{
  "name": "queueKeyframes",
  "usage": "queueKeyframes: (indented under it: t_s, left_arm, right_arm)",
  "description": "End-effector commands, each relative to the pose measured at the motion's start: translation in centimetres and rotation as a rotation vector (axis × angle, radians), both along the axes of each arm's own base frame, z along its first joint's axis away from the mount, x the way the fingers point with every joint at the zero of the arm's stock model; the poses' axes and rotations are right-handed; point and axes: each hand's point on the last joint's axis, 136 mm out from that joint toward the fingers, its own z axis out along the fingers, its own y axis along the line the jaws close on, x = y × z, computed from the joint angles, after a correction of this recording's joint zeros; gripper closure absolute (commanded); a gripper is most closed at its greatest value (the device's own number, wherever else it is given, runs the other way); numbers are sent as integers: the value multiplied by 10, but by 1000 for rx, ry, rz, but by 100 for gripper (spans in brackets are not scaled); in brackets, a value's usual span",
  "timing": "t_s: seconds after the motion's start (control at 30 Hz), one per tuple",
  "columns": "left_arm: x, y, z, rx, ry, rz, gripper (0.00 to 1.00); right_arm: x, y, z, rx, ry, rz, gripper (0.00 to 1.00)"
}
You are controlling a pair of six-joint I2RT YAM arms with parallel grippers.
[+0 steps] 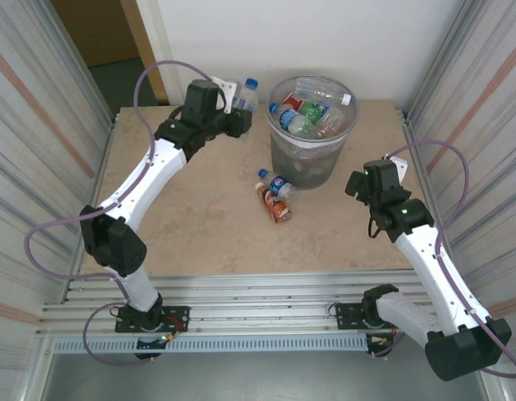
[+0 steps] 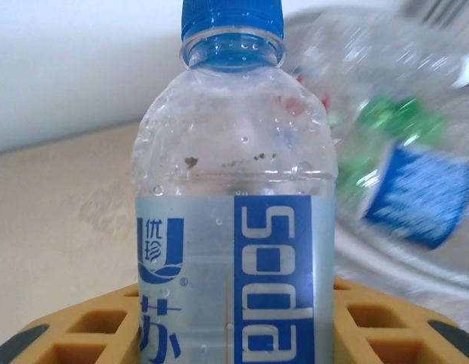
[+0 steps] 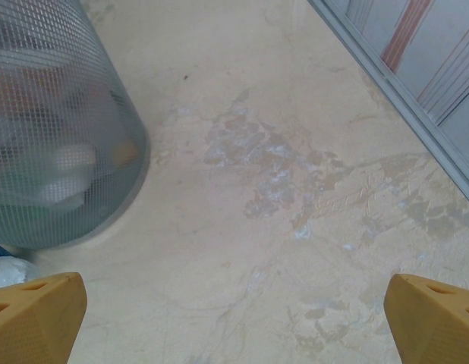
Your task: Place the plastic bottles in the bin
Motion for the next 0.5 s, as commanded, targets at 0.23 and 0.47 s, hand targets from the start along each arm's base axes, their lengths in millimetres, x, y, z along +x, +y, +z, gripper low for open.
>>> queueKeyframes:
  t_s: [0.23,0.47]
  left_arm:
    - [-24,-95,86,-132,-150,-296,63]
    - [-32,-157,102,-216,-189,-375,63]
  right_arm:
    - [-3,-3,19,-5,-37,8,1]
    - [-1,-2,19,5,-45,7,1]
